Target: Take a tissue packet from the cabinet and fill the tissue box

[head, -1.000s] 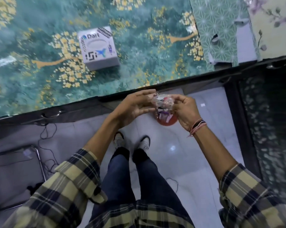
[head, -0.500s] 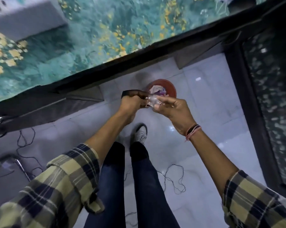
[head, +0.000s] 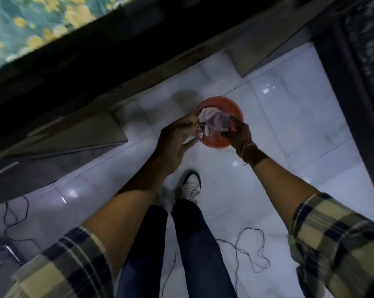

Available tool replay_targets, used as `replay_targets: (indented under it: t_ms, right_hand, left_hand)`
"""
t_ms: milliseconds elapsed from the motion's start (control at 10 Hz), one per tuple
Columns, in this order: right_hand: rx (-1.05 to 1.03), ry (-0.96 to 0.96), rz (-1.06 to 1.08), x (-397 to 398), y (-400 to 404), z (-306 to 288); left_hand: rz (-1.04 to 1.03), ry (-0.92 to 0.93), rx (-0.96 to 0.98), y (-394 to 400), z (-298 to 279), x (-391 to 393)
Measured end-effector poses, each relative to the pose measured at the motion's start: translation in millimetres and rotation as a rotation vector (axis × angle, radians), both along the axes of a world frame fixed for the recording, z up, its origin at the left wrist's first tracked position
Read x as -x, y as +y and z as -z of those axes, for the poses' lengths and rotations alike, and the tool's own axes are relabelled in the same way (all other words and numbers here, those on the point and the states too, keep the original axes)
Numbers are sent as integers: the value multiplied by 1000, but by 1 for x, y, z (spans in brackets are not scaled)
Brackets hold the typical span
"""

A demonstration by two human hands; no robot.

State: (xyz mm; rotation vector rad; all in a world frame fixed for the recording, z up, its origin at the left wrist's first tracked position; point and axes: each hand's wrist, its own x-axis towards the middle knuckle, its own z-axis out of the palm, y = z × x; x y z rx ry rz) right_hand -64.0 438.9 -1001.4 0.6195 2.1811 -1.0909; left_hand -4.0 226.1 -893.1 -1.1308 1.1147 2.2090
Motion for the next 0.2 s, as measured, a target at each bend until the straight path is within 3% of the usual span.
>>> replay_targets:
  t_ms: [100,200]
  right_hand:
    - [161,-305,-35,-2,2,20]
    - [98,-333,124,-15,-5,23]
  left_hand:
    - [29,12,-9,1,3,1]
    - [23,9,-15,0,-5,-2]
